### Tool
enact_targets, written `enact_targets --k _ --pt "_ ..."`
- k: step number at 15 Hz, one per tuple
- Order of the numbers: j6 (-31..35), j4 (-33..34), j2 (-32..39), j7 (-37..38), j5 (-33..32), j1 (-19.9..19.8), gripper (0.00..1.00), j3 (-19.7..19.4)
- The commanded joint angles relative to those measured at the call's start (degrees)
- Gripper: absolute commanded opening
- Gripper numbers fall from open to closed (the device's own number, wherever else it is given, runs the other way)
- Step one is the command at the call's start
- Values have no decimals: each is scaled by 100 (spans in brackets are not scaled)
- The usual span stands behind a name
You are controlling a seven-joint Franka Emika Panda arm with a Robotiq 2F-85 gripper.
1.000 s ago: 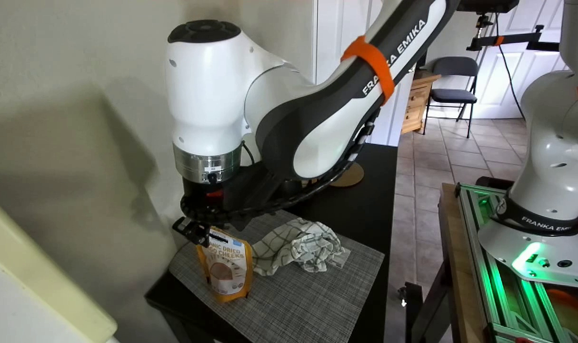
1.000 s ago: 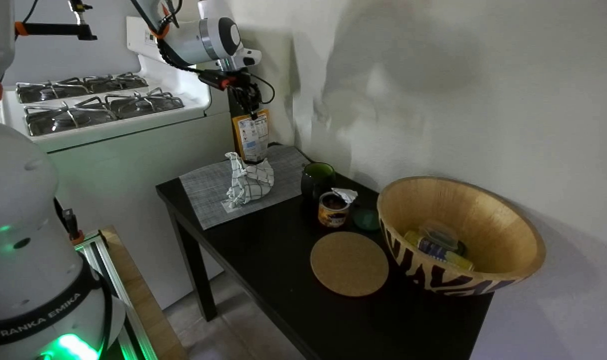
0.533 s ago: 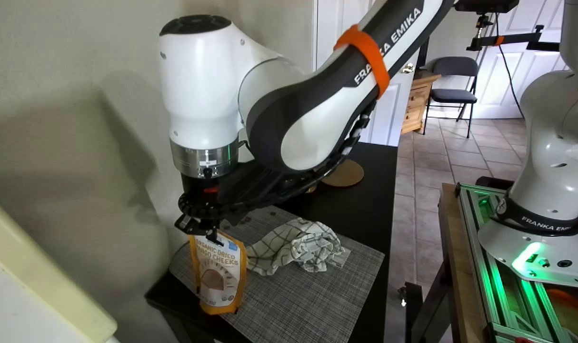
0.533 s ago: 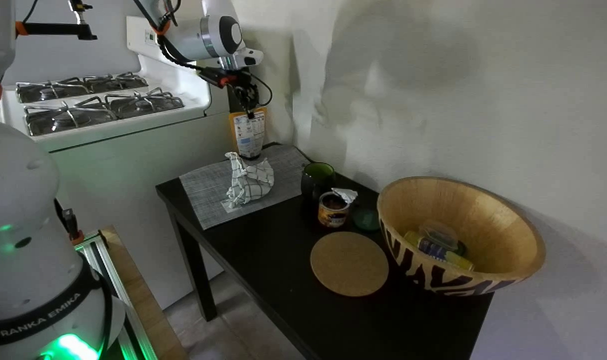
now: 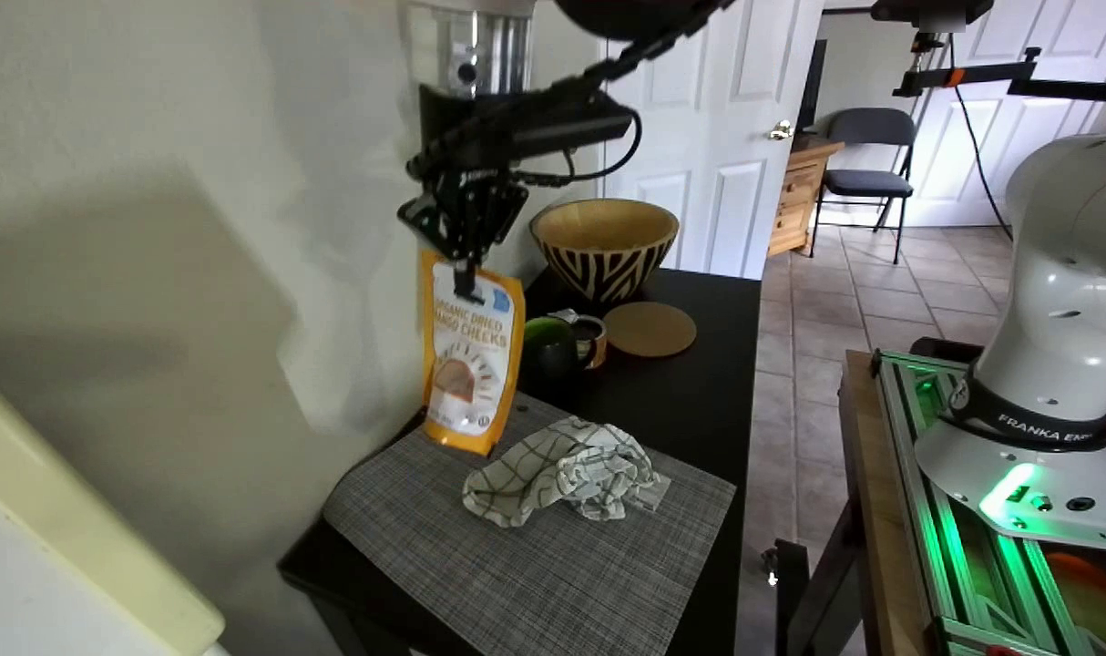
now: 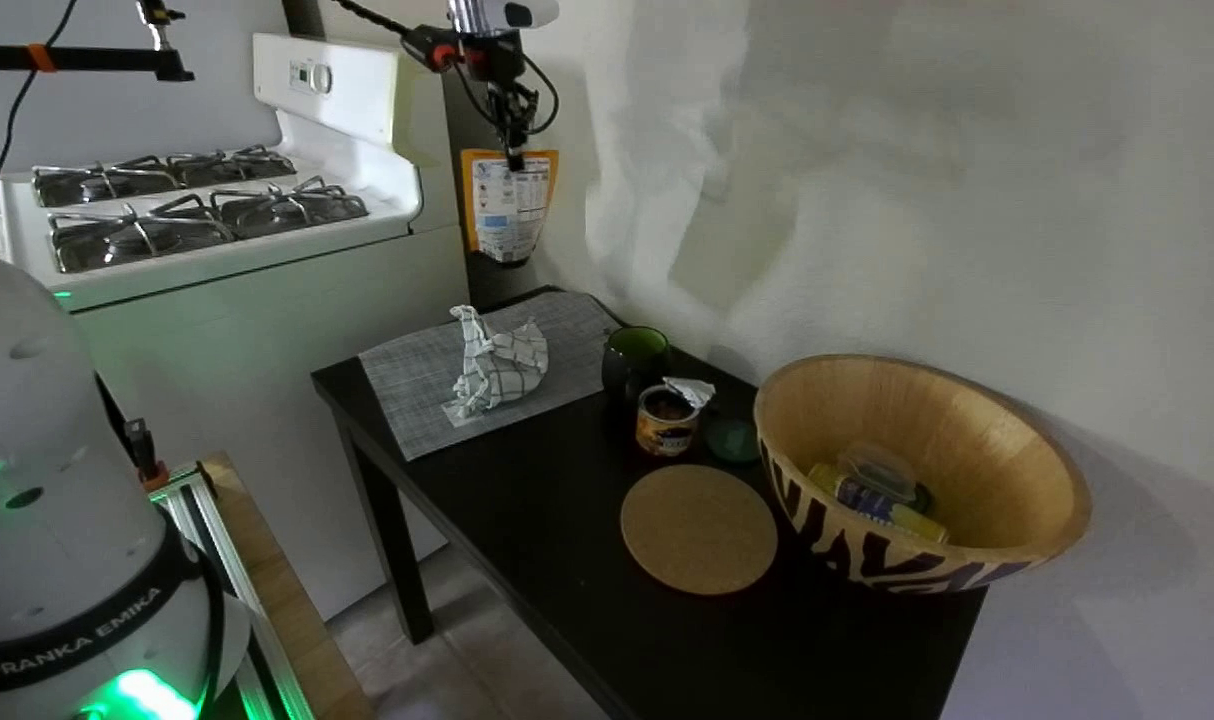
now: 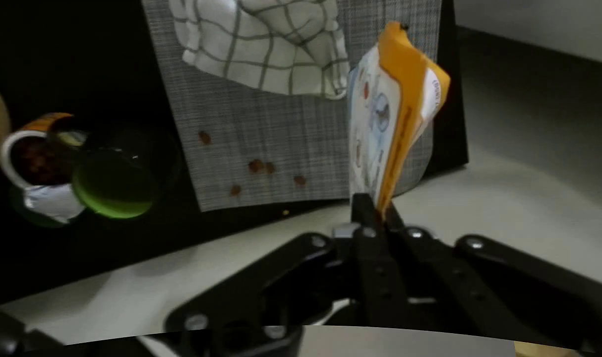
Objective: Put the white and orange packet in the bowl.
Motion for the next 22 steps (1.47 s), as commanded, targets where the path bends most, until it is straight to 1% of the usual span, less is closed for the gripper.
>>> enact_targets --k 1,5,8,12,14,15,17,19,20,22 --pt "-342 -430 -975 383 -18 -563 1 -187" --pt "-851 -327 -1561 436 -30 -1381 1 -564" --pt "-999 -181 -1815 413 -89 -2033 1 -943" --pt "-988 97 -1767 339 -20 -2867 1 -1615" --pt "-816 229 -1511 345 -1 -3244 1 -1981" --pt "-620 287 -1318 359 84 -3394 1 -2170" --pt "-92 316 -938 369 371 -3512 1 -2404" --pt "382 371 -506 272 855 -3480 1 -2540" --pt "518 428 -319 171 1120 -3430 1 -2555" --pt "782 539 112 27 1550 -3326 1 -2462"
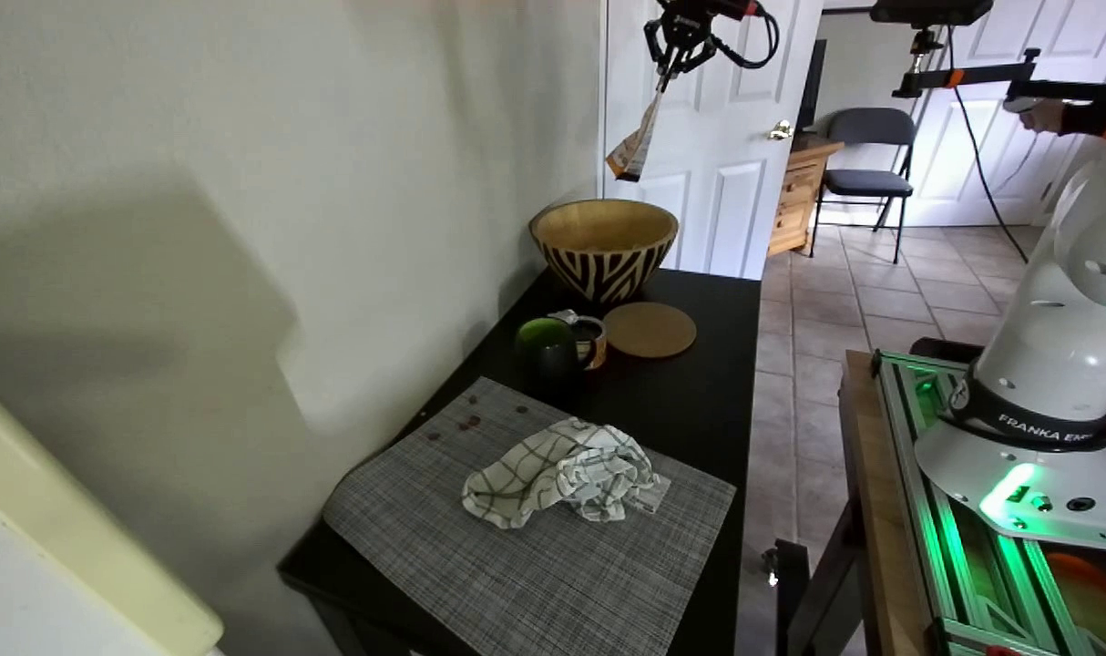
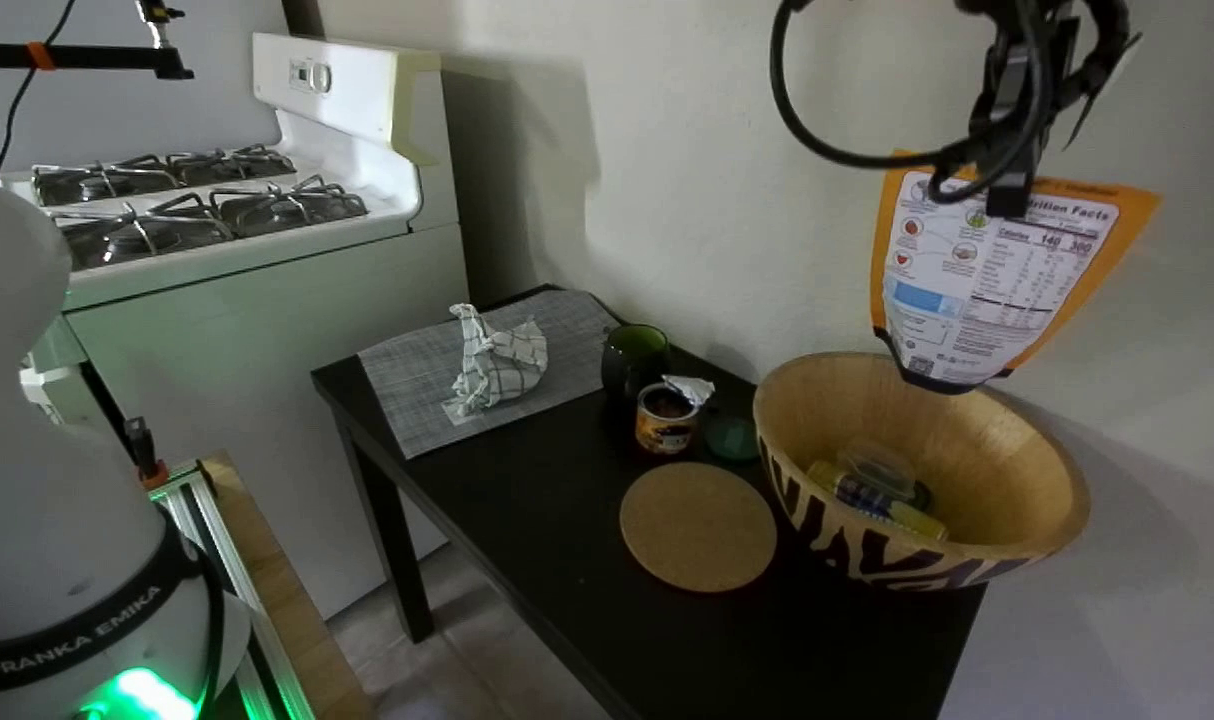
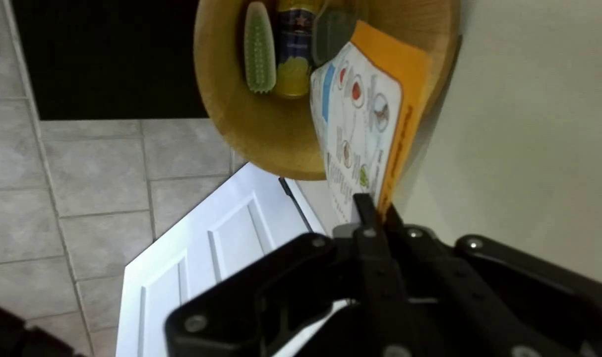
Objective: Put the white and orange packet in the bowl.
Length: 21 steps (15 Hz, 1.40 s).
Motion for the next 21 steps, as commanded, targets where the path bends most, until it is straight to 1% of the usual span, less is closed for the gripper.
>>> enact_targets --k 1,5,8,13,14,15,16,18,19,20,21 --pt "289 401 813 -193 759 219 1 119" --pt "207 554 1362 -99 958 391 1 277" --pt "161 521 1626 -39 839 427 1 227" --pt "141 310 1664 128 559 427 1 1" --pt "122 301 1664 160 510 444 28 -25" --pt "83 292 1608 191 425 482 29 -41" --pt "88 263 1565 217 347 519 35 -37" --pt "150 181 1362 298 164 628 50 2" --pt "213 75 1160 260 185 684 57 69" --pt "398 -195 772 164 169 802 66 176" --pt "583 -346 535 -3 113 890 73 273"
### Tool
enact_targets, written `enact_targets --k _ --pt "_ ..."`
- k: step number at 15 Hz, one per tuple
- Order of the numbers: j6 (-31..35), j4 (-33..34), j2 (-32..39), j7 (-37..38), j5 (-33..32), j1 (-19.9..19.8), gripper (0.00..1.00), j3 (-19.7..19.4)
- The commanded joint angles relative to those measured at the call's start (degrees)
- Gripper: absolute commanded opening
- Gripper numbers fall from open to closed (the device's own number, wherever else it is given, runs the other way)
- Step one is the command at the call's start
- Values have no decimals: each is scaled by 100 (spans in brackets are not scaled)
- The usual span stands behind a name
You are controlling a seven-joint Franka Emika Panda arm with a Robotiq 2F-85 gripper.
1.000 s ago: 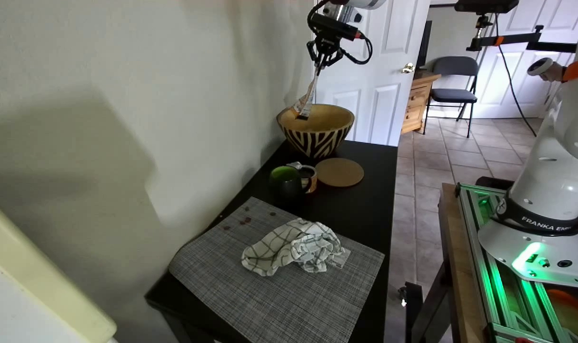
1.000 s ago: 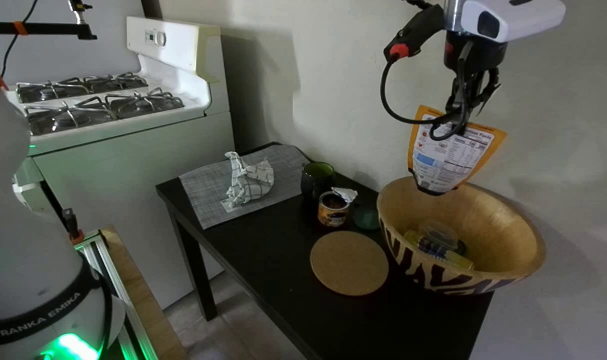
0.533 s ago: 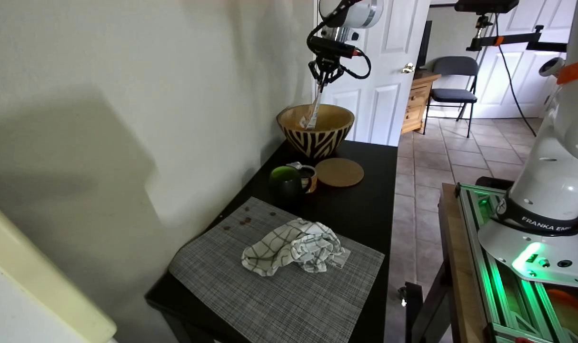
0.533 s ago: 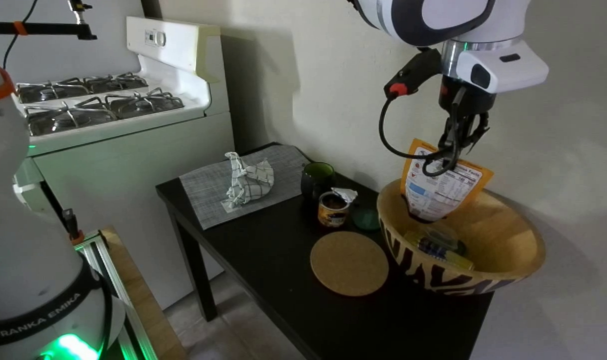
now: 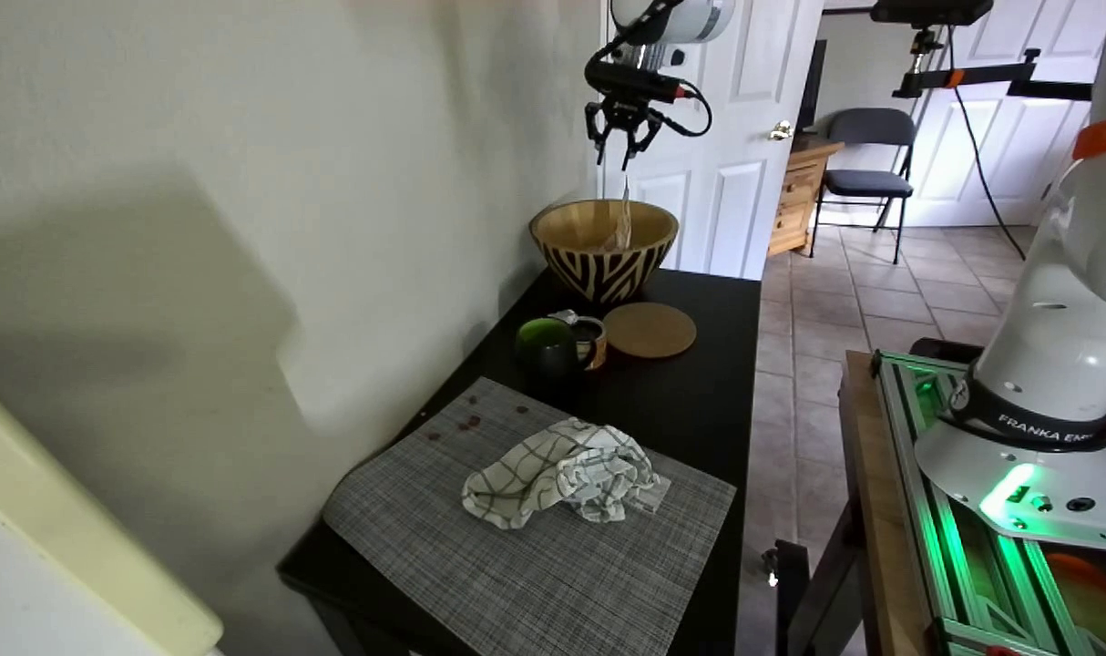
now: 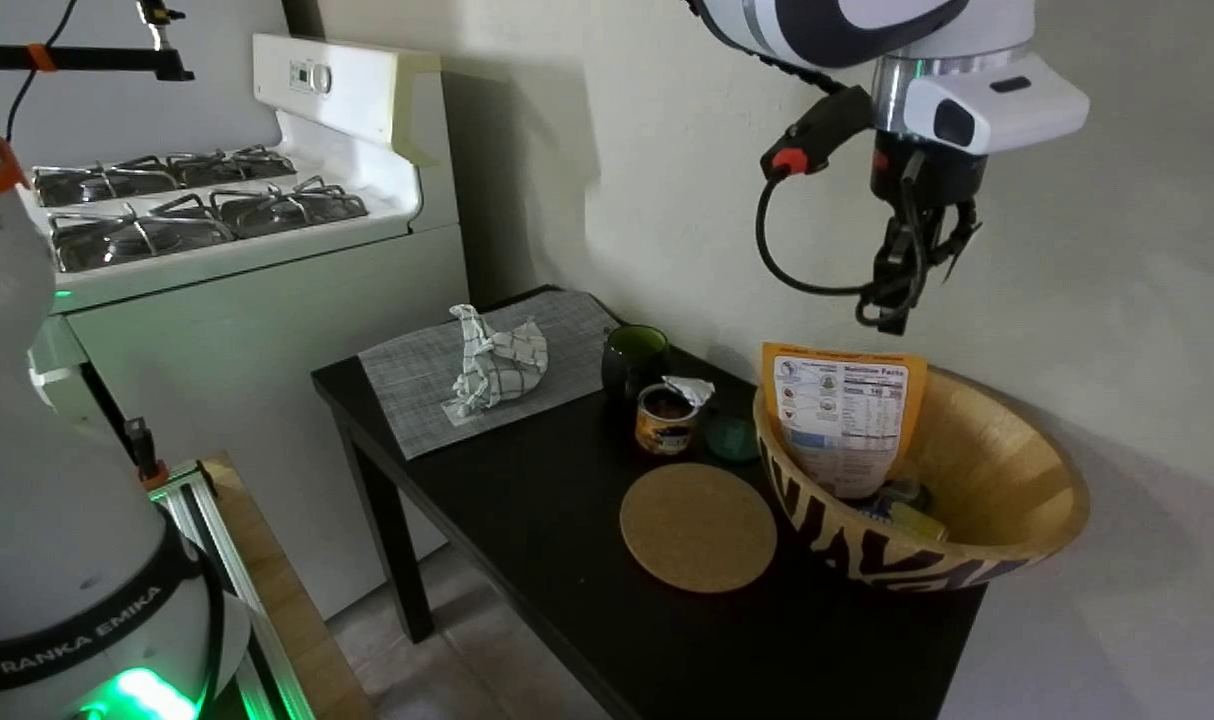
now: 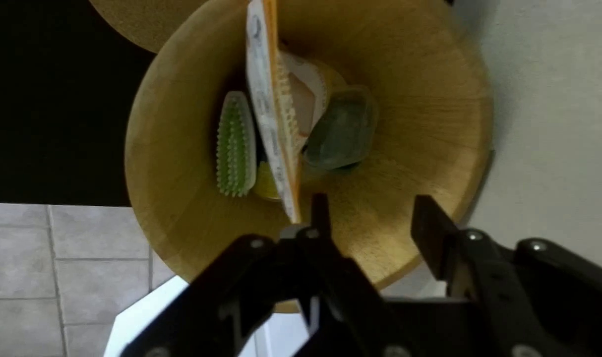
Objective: Put the white and orange packet in the bowl.
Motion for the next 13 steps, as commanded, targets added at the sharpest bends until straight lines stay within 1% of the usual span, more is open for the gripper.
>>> enact_targets --k 1,3,4,9,11,12,13 --pt "432 -837 -1118 -219 -277 344 81 287" --pt "357 -1159 -1650 -427 -482 481 95 524" --pt "-11 -1275 -1920 -514 -607 534 100 655" --pt "-1580 -2033 -3357 -1211 -415 730 100 1247" --pt "-2045 -2328 -3933 -1556 -245 863 100 1457" --pt "-1831 -1779 -3231 -1261 -343 643 100 1451" --pt "-1986 -1921 -3492 -1357 -300 682 100 1542"
